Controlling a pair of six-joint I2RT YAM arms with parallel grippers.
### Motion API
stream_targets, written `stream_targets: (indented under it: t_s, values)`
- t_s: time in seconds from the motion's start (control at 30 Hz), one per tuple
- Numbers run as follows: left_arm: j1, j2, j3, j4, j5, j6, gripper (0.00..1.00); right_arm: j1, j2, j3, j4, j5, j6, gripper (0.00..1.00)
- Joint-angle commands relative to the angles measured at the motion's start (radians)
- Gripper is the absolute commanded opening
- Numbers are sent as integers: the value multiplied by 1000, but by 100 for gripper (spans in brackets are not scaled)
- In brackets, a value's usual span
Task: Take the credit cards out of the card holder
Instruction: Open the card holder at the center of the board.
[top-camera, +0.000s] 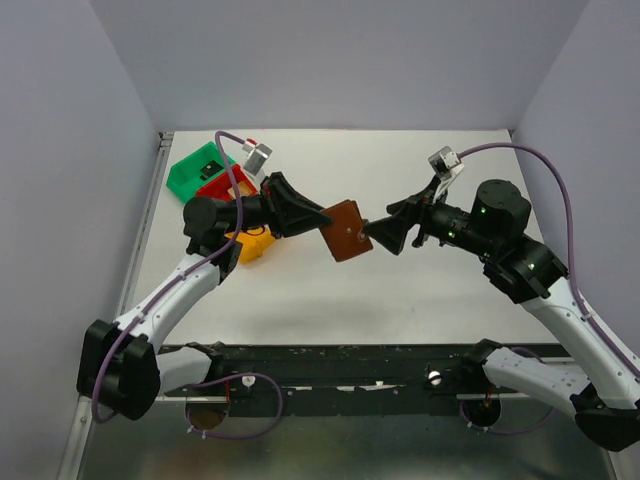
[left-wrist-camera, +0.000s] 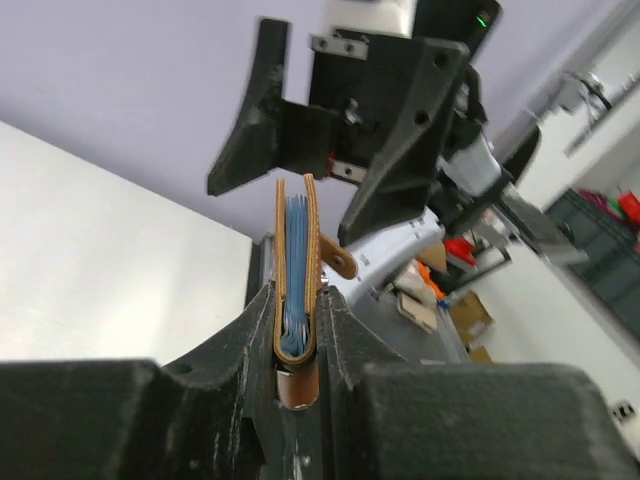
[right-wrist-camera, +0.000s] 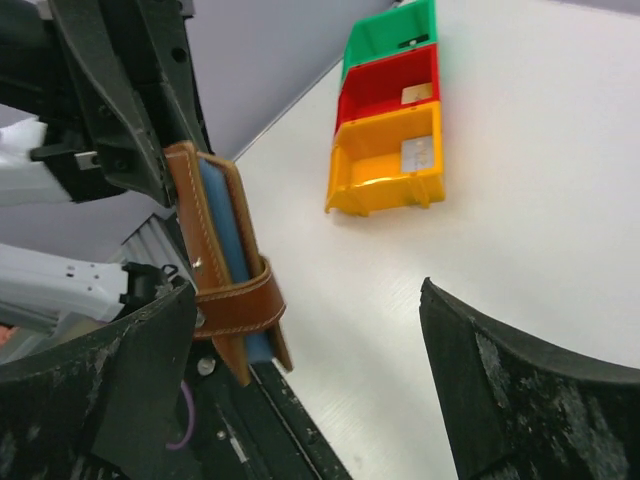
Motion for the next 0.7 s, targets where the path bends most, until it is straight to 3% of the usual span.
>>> stream_targets:
  t_s: [0.0, 0.1, 0.27, 0.4, 0.67]
  values:
    - [-45, -151, 133, -742, -294, 478, 0, 36, 16, 95, -142, 189, -108, 100]
    - [-77, -149, 196, -943, -394, 540, 0, 79, 46, 130, -176, 281, -139, 100]
    - [-132, -129, 263, -1105, -512, 581, 0, 135, 106, 195, -214, 354, -166, 98]
    - [-171, -120, 285, -1159, -570, 614, 0, 155, 151, 230, -239, 415, -177, 96]
    - [-183, -125, 285, -1144, -560, 614, 0, 164, 221, 270, -312, 479, -185, 84]
